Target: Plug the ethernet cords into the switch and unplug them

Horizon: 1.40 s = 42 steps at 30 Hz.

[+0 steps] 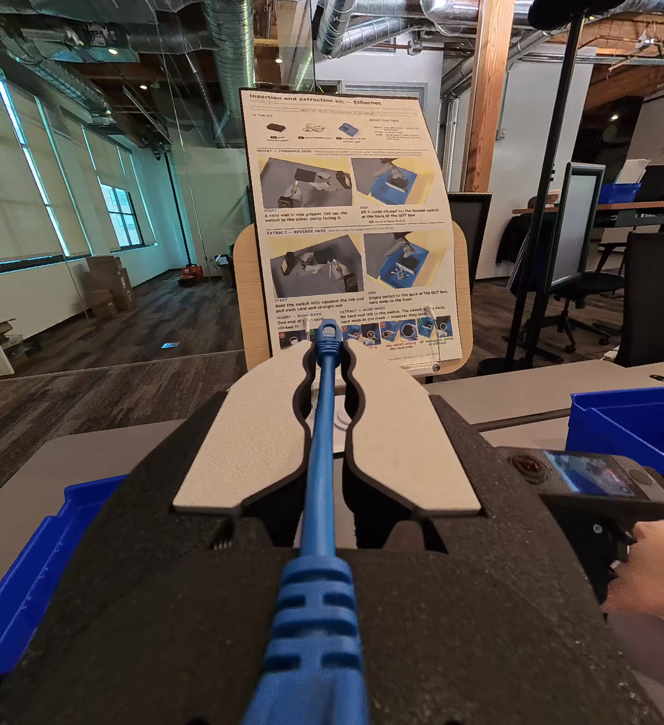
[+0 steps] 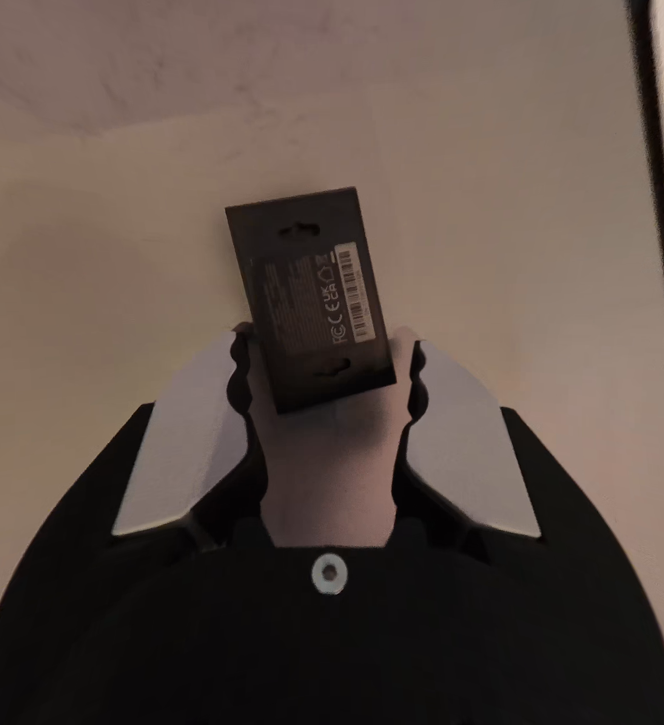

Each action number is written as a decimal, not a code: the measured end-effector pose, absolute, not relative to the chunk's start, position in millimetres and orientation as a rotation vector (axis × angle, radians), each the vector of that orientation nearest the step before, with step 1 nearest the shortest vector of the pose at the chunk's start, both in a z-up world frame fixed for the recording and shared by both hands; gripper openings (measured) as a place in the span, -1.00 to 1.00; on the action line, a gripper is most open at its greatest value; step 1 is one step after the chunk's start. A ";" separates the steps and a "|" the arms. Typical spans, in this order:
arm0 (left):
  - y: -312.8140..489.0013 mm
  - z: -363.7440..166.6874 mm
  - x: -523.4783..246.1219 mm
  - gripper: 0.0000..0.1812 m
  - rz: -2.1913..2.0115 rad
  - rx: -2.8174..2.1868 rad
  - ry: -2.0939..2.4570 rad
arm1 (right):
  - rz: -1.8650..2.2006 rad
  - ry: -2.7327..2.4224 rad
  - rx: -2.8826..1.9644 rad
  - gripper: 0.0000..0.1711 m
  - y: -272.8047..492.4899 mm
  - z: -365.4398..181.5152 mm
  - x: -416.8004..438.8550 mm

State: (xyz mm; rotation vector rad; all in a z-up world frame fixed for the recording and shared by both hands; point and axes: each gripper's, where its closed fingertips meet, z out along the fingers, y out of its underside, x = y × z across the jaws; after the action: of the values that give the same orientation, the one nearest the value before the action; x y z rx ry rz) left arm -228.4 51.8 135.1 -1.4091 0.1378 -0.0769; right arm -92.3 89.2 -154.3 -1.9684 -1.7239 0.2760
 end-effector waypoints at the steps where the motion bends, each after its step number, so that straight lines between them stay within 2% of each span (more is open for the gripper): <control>1: 51.9 134.9 -228.0 -0.87 -0.078 -1.411 0.141 | 0.339 -1.695 -1.997 -0.16 88.0 -154.2 -93.4; 4: 52.5 134.1 -228.4 -0.87 -0.087 -1.416 0.142 | 0.422 -1.659 -2.026 -0.23 86.6 -157.2 -92.1; 6: 52.5 134.2 -229.5 -0.87 -0.088 -1.417 0.142 | 0.464 -1.595 -2.054 -0.15 88.3 -158.9 -91.0; 18: 49.3 139.0 -235.9 -0.88 -0.107 -1.405 0.135 | 0.588 -1.448 -1.928 -0.04 85.6 -158.4 -90.7; 22: 48.2 139.9 -236.3 -0.87 -0.115 -1.402 0.133 | 0.592 -1.440 -1.929 -0.06 85.1 -158.3 -90.8; 25: 46.7 141.3 -234.4 -0.88 -0.119 -1.397 0.137 | 0.607 -1.463 -1.902 -0.26 82.0 -156.7 -91.9; 27: 46.3 141.4 -233.4 -0.87 -0.115 -1.397 0.141 | 0.608 -1.475 -1.896 -0.27 80.7 -156.8 -92.5; 35: 44.3 143.7 -235.4 -0.87 -0.134 -1.399 0.146 | 0.460 -1.587 -2.014 -0.28 69.9 -153.7 -87.8; 42: 43.6 144.7 -240.4 -0.88 -0.157 -1.397 0.133 | 0.112 -1.809 -2.199 -0.29 65.5 -131.8 -43.1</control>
State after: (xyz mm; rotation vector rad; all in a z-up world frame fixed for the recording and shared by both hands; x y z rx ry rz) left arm -240.4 43.6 144.7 -1.3971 0.1333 -0.1572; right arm -43.1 65.5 -131.8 -2.1991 -1.8088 0.1125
